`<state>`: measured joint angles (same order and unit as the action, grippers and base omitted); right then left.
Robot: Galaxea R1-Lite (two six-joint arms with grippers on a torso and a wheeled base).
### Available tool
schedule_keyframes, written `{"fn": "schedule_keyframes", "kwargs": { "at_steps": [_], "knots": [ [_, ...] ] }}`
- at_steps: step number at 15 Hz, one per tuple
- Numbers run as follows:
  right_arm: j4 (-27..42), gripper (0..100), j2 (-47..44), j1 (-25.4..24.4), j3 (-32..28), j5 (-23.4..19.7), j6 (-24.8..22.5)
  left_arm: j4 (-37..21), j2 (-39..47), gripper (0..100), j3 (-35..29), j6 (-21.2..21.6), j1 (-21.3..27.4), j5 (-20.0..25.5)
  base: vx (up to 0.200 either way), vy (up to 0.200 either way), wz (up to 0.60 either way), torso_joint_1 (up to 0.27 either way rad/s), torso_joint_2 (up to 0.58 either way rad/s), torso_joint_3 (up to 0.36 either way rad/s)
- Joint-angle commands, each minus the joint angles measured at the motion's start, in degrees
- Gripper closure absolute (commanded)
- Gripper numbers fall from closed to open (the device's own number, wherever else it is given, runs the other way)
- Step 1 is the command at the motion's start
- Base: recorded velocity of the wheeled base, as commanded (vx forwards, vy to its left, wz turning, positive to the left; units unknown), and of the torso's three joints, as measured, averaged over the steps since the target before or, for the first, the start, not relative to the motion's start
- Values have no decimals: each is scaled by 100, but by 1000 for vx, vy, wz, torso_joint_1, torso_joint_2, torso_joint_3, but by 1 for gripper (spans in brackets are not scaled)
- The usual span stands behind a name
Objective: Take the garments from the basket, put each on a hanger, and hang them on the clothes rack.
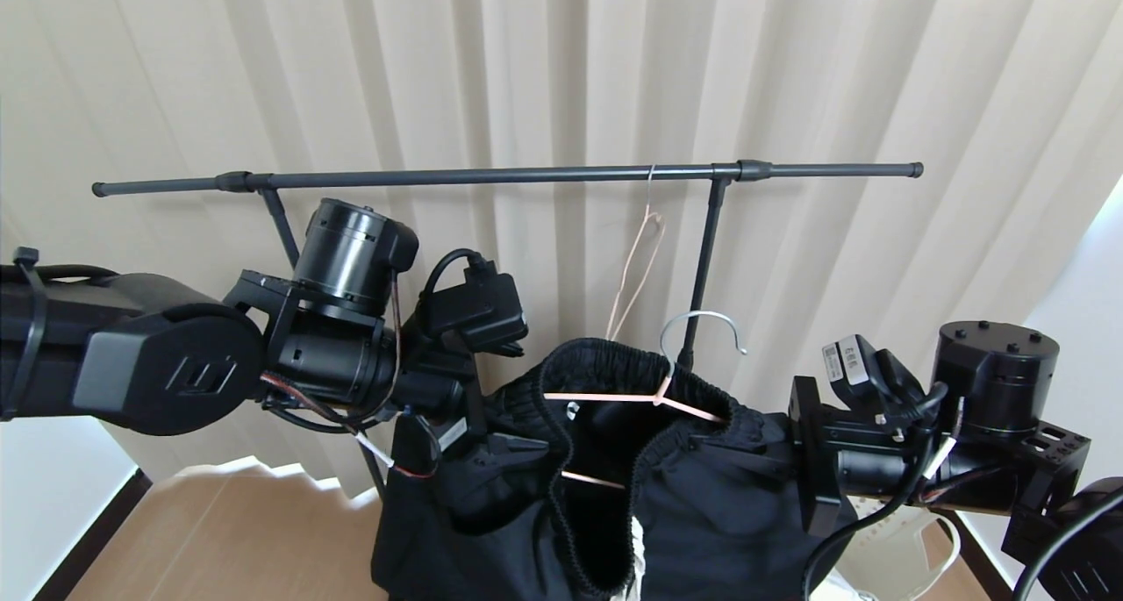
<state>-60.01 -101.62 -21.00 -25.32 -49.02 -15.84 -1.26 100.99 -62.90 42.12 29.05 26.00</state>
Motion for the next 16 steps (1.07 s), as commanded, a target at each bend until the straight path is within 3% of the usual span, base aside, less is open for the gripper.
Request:
{"fn": "schedule_keyframes", "kwargs": {
  "at_steps": [1, 11, 12, 16],
  "knots": [
    [-2, 100, -16, -9, -26, -2, 2, 11, 26, 0, 15, -37, 66, 1, 0, 0, 0, 0, 0, 0],
    [-10, 100, 37, -62, 1, 6, 2, 3, 26, 0, 138, -46, 145, -131, 0, 0, 0, 0, 0, 0],
    [-10, 100, 37, -62, 1, 6, 2, 3, 18, 100, 191, -37, 145, -139, 0, 0, 0, 0, 0, 0],
    [-10, 100, 28, -62, 10, 6, 2, 3, -18, 100, 226, -37, 145, -139, 0, 0, 0, 0, 0, 0]
  ]
}}
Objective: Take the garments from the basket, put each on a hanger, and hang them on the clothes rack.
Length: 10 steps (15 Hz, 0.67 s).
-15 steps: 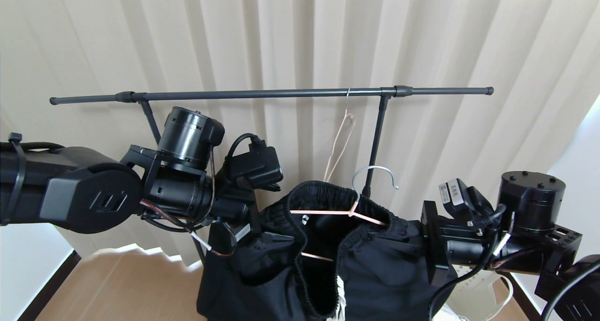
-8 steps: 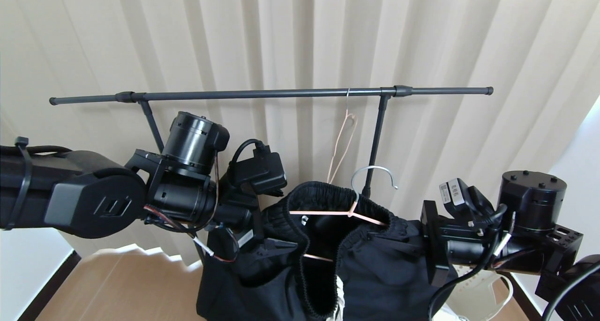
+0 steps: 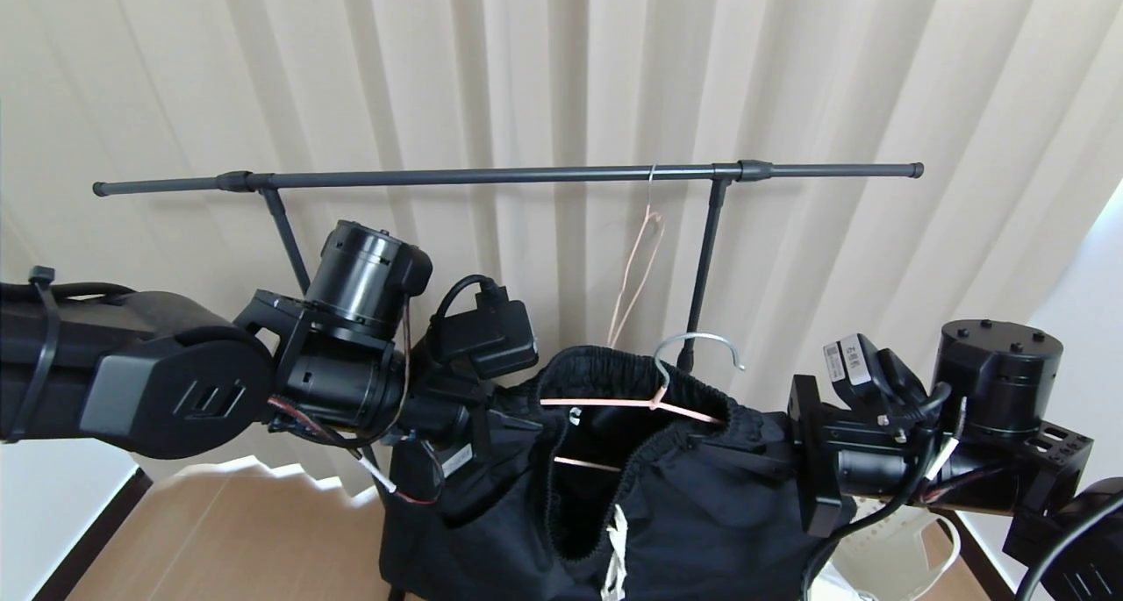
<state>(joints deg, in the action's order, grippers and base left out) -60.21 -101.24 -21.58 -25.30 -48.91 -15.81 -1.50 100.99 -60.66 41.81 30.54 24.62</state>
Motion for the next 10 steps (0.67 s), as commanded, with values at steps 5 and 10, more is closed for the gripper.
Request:
{"fn": "schedule_keyframes", "kwargs": {
  "at_steps": [5, 10],
  "knots": [
    [18, 100, -1, 4, -19, 4, -10, 308, -97, 100, 169, -7, -13, -37, 0, 0, 0, 0, 0, 0],
    [36, 0, -27, 13, -54, 39, -18, 835, -237, 100, 406, -165, -22, -239, 0, 0, 0, 0, 0, 0]
  ]
}}
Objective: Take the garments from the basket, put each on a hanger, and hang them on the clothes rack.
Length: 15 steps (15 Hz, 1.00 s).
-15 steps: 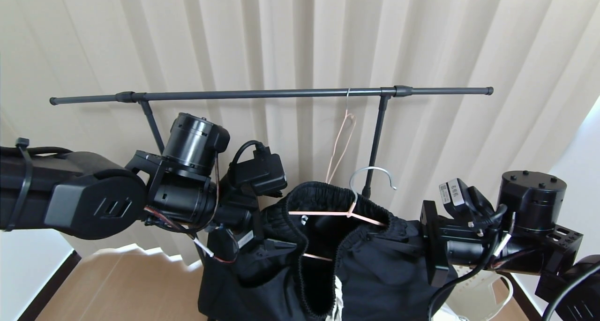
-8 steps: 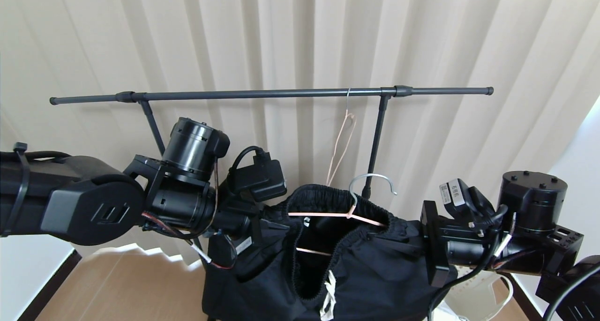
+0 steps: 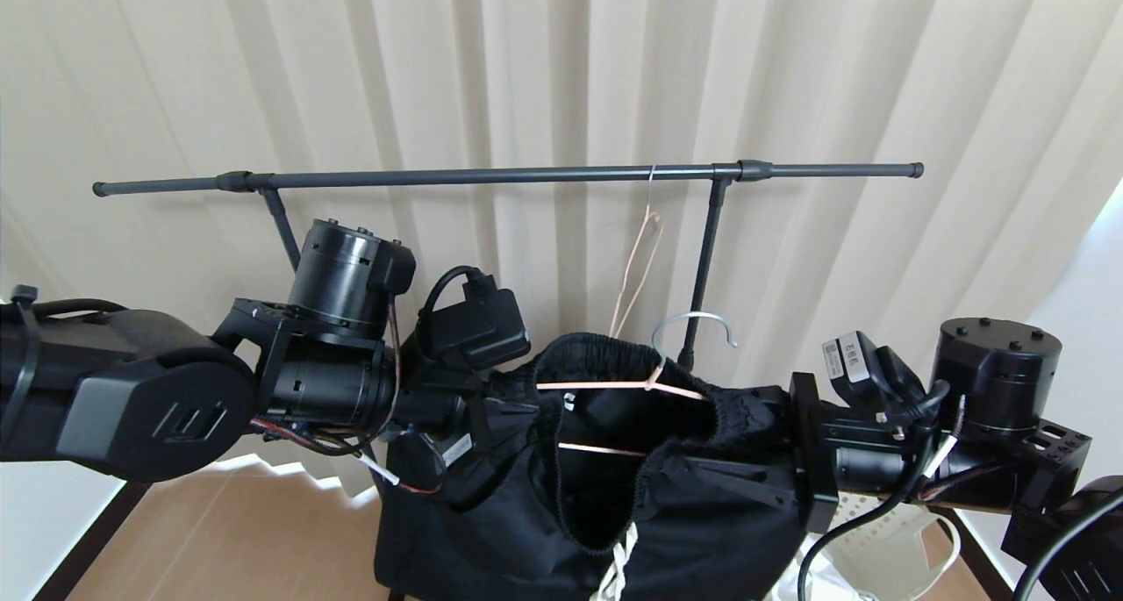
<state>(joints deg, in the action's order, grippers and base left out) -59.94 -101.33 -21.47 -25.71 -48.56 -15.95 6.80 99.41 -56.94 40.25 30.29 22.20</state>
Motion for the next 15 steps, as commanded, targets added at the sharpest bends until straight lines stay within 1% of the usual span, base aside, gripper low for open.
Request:
{"fn": "schedule_keyframes", "kwargs": {
  "at_steps": [1, 5, 6, 8, 10, 15],
  "knots": [
    [9, 0, -45, 46, -39, 13, -5, 76, -106, 100, 43, -35, -32, 4, 0, 0, 0, 0, 0, 0],
    [-9, 0, -36, 354, -127, -40, 4, 111, -300, 100, 192, -132, -50, 4, 0, 0, 0, 0, 0, 0],
    [-9, 0, -36, 494, -198, -49, 4, 111, -370, 100, 219, -167, -129, 4, 0, 0, 0, 0, 0, 0],
    [-9, 0, -36, 582, -242, -49, 12, 111, -440, 100, 307, -185, -164, 4, 0, 0, 0, 0, 0, 0],
    [0, 0, -71, 784, -338, -49, 12, 181, -528, 100, 403, -193, -226, 13, 0, 0, 0, 0, 0, 0],
    [-18, 0, -282, 828, -347, -40, 4, 656, -599, 100, 799, -237, -331, 13, 0, 0, 0, 0, 0, 0]
  ]
}}
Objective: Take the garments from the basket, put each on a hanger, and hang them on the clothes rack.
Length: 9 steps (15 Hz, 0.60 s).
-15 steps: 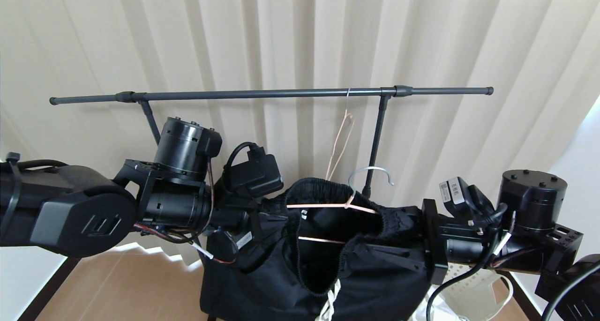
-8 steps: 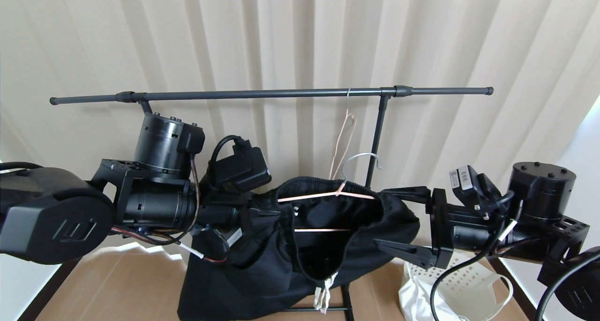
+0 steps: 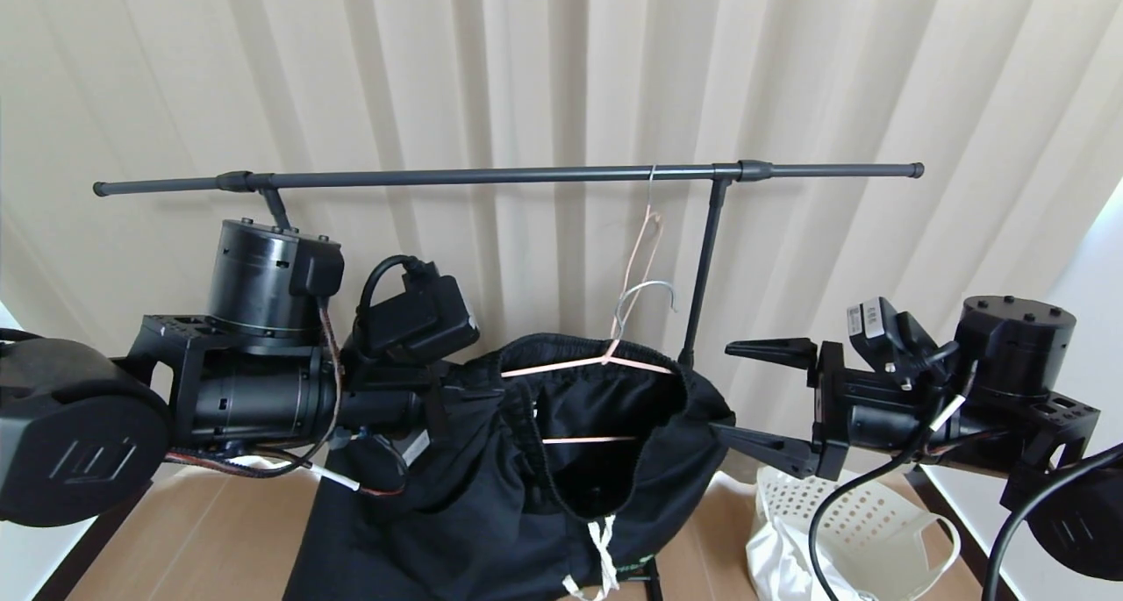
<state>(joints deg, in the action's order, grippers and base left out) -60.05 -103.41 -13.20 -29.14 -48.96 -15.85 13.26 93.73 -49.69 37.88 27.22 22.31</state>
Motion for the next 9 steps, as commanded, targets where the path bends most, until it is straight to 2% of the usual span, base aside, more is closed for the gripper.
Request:
{"fn": "schedule_keyframes", "kwargs": {
  "at_steps": [1, 9],
  "knots": [
    [-7, 0, -83, 19, -13, 0, -6, 97, -83, 100, 117, -52, -24, 2, 0, 0, 0, 0, 0, 0],
    [-7, 0, -698, 371, -347, 0, 3, 168, -663, 100, 293, -360, -85, 19, 0, 0, 0, 0, 0, 0]
  ]
}}
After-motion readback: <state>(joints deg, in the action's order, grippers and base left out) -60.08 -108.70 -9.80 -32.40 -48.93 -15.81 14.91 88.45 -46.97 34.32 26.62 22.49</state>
